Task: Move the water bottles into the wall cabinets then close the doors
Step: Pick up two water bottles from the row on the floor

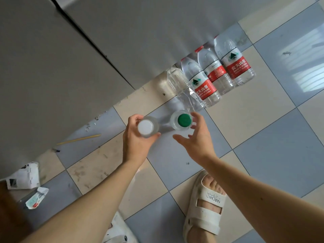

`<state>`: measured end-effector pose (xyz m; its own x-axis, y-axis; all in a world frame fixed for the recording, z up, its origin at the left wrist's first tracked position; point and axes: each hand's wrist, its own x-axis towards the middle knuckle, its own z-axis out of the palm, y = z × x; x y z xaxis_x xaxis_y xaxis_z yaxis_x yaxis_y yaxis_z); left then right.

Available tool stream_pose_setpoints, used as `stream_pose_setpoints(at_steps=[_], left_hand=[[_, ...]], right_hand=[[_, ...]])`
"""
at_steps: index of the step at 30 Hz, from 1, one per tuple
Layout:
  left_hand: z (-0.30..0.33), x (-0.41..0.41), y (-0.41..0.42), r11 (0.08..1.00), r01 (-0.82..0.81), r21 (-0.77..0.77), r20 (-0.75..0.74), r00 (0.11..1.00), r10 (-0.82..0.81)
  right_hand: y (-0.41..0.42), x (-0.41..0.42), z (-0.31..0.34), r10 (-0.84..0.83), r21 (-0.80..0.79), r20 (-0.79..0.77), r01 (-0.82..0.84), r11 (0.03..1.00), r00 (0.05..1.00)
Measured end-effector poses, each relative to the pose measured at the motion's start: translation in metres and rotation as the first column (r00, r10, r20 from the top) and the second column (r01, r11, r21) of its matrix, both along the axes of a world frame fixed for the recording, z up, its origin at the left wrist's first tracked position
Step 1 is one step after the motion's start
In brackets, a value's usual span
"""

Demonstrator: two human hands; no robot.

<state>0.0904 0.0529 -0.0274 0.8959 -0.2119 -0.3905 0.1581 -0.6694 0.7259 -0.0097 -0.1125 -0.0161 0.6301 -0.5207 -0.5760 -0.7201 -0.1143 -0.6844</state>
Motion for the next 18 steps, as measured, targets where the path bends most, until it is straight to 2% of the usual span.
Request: stream_pose_setpoints(at_steps=[4, 9, 12, 18], left_hand=[[-0.016, 0.006, -0.002, 0.999, -0.035, 0.003, -0.169, 0.985, 0.035], [-0.014, 0.005, -0.008, 0.996, -0.049, 0.078, -0.157, 0.986, 0.061], [0.0, 0.001, -0.009, 0.992, -0.064, 0.106, -0.148, 0.986, 0.079], [0.055, 0.002, -0.004, 0.995, -0.044, 0.087, -0.184, 0.981, 0.06]], right_hand=[[-0.008, 0.018, -0.013, 0.003, 0.13, -0.05, 0.003, 0.991, 0.999], [-0.008, 0.03, -0.018, -0.114, 0.19, 0.016, 0.108, 0.976, 0.993], [-0.005, 0.022, -0.009, -0.145, 0.223, -0.006, 0.143, 0.964, 0.989], [-0.01, 0.001, 0.048, -0.135, 0.224, -0.059, 0.145, 0.964, 0.989]])
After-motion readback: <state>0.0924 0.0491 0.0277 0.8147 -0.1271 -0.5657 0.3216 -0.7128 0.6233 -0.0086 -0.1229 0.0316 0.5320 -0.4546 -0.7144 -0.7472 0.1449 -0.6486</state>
